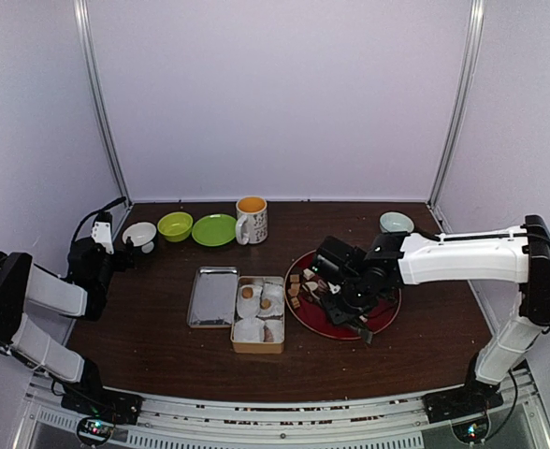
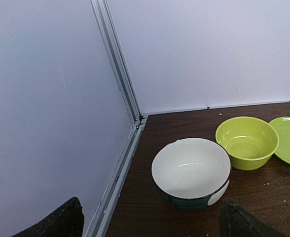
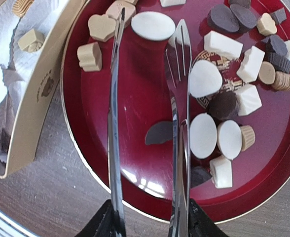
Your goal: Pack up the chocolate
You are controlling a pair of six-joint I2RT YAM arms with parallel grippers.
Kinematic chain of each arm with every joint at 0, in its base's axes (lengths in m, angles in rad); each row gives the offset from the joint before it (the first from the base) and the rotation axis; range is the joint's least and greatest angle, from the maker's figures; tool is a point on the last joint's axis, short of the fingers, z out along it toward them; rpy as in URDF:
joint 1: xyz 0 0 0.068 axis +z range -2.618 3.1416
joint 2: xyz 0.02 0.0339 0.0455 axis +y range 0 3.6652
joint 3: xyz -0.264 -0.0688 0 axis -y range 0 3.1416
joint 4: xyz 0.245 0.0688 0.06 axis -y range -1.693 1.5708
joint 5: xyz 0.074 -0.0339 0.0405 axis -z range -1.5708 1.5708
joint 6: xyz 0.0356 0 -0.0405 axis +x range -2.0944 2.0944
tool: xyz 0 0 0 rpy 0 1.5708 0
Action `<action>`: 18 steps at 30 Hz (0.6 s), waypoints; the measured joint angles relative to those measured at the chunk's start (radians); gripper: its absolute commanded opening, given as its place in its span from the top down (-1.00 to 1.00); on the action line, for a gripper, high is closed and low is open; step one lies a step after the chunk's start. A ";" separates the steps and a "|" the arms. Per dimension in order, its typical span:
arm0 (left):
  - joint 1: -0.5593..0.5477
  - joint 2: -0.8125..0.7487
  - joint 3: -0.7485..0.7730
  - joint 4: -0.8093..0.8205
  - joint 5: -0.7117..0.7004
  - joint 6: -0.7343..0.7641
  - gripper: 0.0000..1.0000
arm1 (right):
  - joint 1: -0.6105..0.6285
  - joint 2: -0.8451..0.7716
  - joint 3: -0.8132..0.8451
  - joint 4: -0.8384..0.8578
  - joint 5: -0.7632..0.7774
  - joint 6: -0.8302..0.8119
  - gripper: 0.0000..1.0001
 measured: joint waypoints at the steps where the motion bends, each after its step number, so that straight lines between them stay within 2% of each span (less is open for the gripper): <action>1: 0.000 0.000 0.000 0.000 0.000 0.000 -0.96 | -0.001 0.011 0.011 -0.002 0.005 -0.002 0.08; 8: 0.000 0.000 0.000 0.000 0.000 0.000 -0.95 | -0.007 0.063 0.048 -0.013 0.045 -0.013 0.03; 18: 0.000 0.000 0.000 0.000 0.000 0.000 -0.96 | -0.023 0.077 0.075 -0.020 0.061 -0.019 0.07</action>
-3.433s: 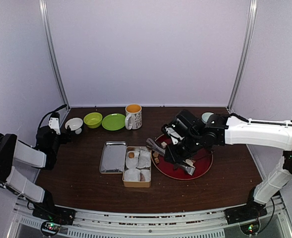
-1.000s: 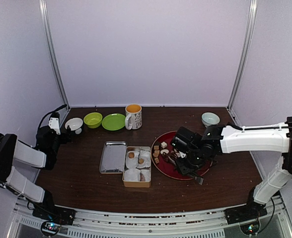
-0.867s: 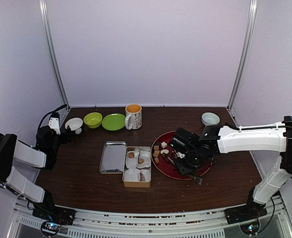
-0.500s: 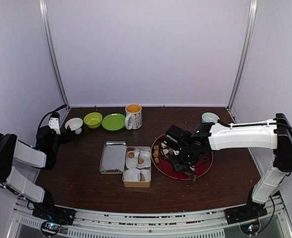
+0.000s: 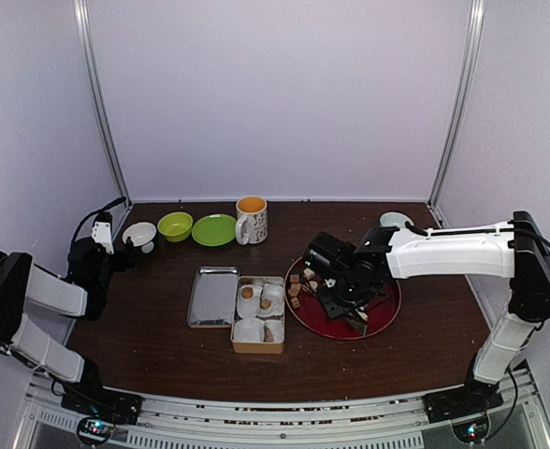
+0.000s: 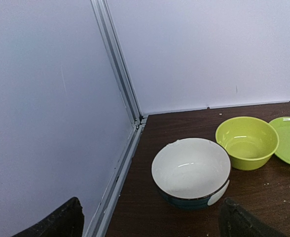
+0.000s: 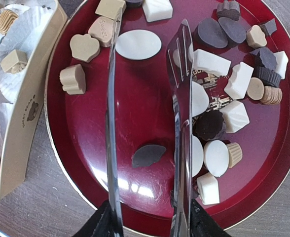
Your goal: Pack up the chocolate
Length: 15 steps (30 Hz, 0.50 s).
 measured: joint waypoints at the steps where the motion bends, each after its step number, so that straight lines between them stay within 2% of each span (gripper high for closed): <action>1: 0.000 0.000 0.000 0.000 0.000 0.000 -0.96 | 0.000 0.004 0.004 0.000 0.000 -0.001 0.08; 15: 0.000 0.000 0.000 0.000 0.000 0.000 -0.96 | -0.005 0.033 0.014 -0.001 -0.001 -0.017 0.29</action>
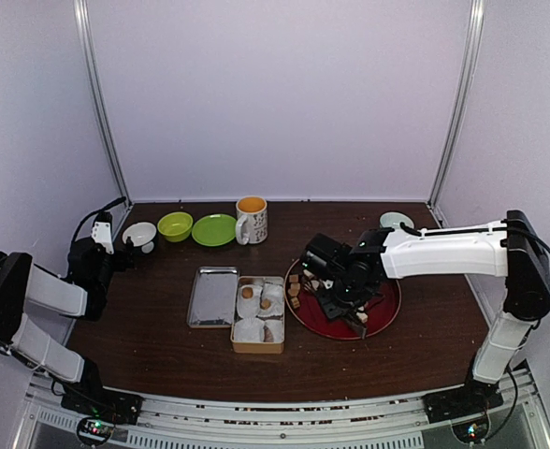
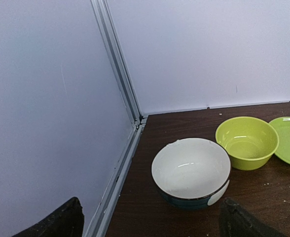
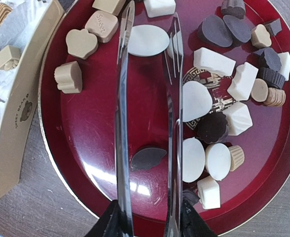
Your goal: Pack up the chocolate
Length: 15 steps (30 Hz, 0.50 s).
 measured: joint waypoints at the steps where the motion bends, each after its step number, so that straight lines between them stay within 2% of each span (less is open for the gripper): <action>1: 0.000 0.000 0.000 0.000 0.000 0.000 -0.96 | 0.000 0.000 0.000 -0.001 0.000 -0.002 0.29; 7: 0.000 0.000 0.000 0.000 0.000 0.000 -0.96 | -0.001 -0.029 0.000 -0.019 -0.002 -0.005 0.29; 15: 0.000 0.000 0.000 0.000 0.000 0.000 -0.96 | 0.016 -0.180 -0.006 -0.016 -0.050 -0.034 0.29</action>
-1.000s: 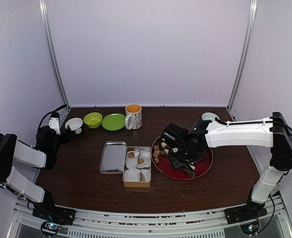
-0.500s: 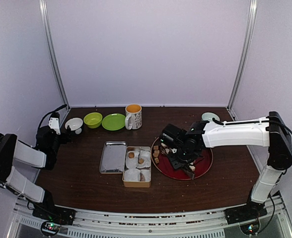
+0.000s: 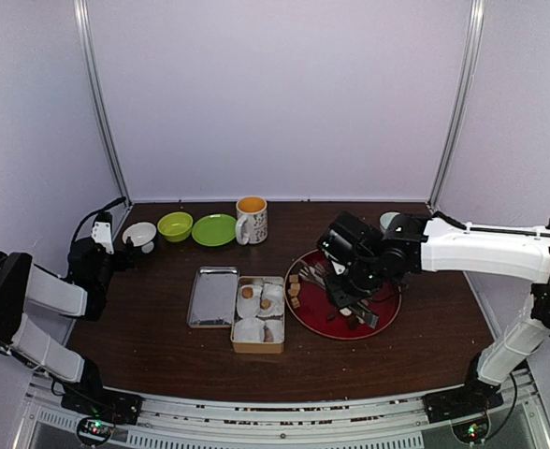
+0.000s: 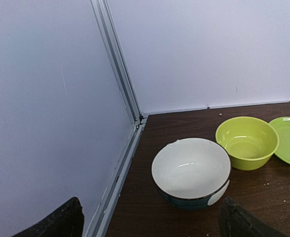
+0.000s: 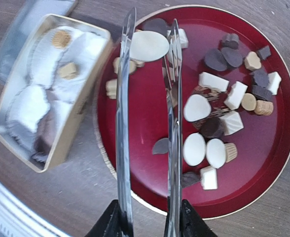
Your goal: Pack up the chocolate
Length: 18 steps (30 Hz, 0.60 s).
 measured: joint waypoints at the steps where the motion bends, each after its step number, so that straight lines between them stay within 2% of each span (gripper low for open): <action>1: 0.000 0.000 0.000 0.000 0.000 0.000 -0.95 | 0.007 -0.024 -0.006 0.007 -0.015 -0.005 0.28; 9: 0.000 0.000 0.000 0.000 0.000 0.000 -0.96 | 0.112 -0.116 -0.056 0.061 -0.155 -0.074 0.27; 13: 0.000 0.000 0.000 0.000 0.000 0.000 -0.95 | 0.180 -0.111 -0.055 0.080 -0.201 -0.097 0.27; 18: 0.000 0.000 0.000 0.000 0.000 0.000 -0.96 | 0.202 -0.047 -0.029 0.080 -0.214 -0.108 0.27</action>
